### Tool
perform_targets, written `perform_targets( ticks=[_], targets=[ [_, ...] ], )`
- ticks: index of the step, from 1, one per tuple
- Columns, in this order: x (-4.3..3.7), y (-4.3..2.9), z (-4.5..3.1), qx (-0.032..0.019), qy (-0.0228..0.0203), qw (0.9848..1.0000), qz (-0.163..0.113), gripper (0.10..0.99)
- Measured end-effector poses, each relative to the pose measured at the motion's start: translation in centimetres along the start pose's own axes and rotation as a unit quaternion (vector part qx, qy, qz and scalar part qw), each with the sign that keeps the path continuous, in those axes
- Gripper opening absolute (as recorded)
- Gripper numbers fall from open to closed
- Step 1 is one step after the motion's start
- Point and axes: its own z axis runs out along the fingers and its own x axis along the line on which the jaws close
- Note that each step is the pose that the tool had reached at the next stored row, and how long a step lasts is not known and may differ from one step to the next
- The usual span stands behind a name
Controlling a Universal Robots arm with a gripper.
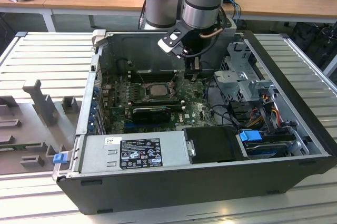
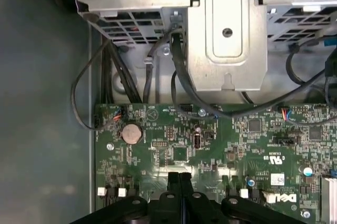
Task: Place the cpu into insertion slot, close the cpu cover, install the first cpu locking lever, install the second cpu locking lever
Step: 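Close the cpu cover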
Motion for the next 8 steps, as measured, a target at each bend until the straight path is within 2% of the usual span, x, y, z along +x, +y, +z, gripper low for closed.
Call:
perform_targets(
  ticks=[4,8],
  targets=[
    [0.0,-0.58,0.0,0.0,0.0001,1.0,0.0,0.106],
    [-0.01,-2.0,-0.02,0.0,0.0001,1.0,-0.001,0.106]
  ],
)
